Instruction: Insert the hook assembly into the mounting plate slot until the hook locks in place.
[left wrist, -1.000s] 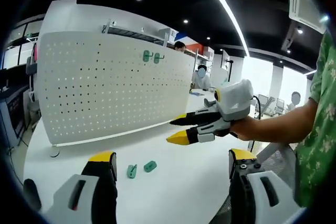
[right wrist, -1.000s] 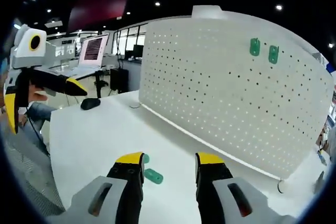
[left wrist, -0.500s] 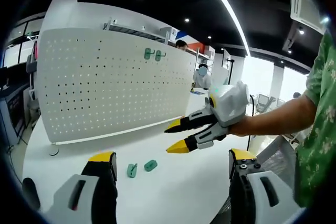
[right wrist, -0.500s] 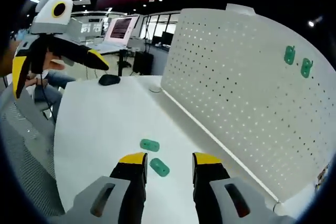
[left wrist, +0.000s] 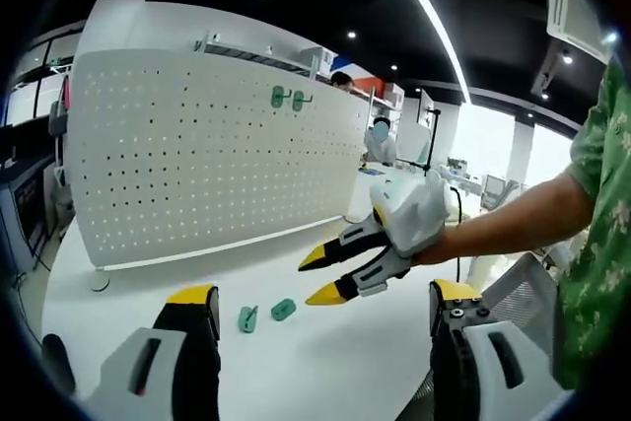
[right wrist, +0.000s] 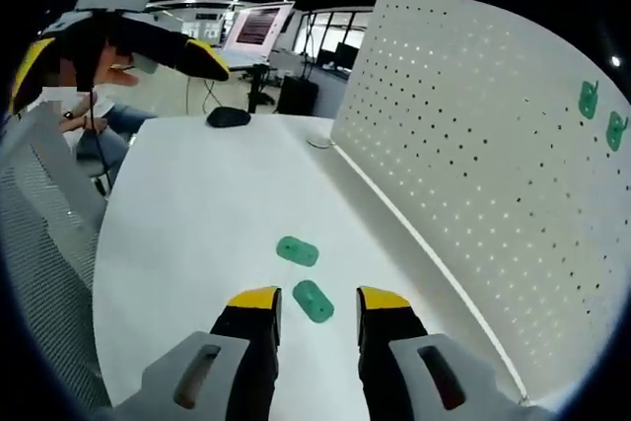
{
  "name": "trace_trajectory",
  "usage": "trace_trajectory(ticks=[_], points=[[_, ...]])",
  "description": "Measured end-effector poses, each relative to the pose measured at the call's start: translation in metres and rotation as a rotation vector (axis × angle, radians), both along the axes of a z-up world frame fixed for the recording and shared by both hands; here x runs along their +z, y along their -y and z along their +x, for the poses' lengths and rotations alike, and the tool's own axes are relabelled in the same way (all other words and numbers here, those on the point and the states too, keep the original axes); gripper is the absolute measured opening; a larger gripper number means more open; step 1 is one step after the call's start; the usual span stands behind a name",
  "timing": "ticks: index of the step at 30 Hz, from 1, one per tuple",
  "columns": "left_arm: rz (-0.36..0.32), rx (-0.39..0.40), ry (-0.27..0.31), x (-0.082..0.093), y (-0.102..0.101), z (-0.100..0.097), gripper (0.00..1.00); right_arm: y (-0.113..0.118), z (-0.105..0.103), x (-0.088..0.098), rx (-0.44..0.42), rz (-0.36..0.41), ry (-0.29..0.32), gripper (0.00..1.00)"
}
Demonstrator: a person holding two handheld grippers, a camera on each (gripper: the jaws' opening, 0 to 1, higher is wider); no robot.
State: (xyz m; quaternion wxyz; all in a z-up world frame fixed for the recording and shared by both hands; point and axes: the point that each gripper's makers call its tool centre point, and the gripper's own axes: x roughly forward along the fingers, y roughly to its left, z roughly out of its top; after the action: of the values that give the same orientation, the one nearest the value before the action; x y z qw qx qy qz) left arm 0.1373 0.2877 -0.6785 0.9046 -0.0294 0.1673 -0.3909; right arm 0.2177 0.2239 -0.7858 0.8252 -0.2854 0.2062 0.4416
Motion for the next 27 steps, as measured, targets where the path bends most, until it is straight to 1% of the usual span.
trace_trajectory(ticks=[4,16,20,24,27], points=[[-0.001,0.000,-0.001,0.000,0.001,0.000,0.90,-0.004,0.002,-0.003,0.024,-0.013,0.000,0.28],[0.003,0.004,-0.008,-0.002,-0.002,0.000,0.90,-0.012,0.000,-0.021,0.119,-0.087,-0.014,0.22],[0.003,0.005,-0.011,-0.003,-0.002,-0.001,0.90,-0.013,0.000,-0.027,0.139,-0.113,-0.014,0.21],[0.004,0.004,-0.011,-0.003,-0.002,-0.001,0.90,-0.014,0.002,-0.029,0.155,-0.125,-0.009,0.17],[0.005,0.005,-0.010,-0.002,-0.003,-0.001,0.90,-0.015,0.004,-0.033,0.162,-0.136,-0.010,0.17]])
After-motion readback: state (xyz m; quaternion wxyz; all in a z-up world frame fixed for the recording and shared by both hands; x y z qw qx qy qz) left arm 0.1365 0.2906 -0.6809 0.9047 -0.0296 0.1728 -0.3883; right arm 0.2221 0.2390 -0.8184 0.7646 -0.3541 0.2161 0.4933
